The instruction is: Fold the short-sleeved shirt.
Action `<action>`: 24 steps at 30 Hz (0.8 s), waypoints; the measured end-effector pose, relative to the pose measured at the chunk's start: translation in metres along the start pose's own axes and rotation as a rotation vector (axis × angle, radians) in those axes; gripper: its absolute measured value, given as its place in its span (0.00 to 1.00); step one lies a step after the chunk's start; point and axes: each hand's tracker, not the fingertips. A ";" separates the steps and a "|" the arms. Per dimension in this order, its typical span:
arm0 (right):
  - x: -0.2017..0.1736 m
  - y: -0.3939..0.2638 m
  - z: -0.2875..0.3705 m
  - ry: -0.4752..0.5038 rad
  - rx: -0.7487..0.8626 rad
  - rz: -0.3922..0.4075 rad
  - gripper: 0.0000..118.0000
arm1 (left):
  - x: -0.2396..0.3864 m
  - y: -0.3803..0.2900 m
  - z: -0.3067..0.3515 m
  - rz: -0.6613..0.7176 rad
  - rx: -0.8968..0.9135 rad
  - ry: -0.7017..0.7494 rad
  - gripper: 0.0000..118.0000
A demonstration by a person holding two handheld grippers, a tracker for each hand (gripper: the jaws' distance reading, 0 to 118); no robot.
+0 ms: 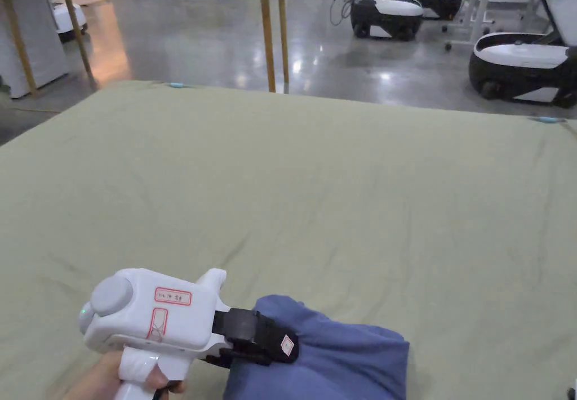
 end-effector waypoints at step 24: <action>-0.025 0.023 0.020 -0.058 0.127 0.049 0.01 | -0.108 0.096 0.245 -0.020 0.181 0.470 0.99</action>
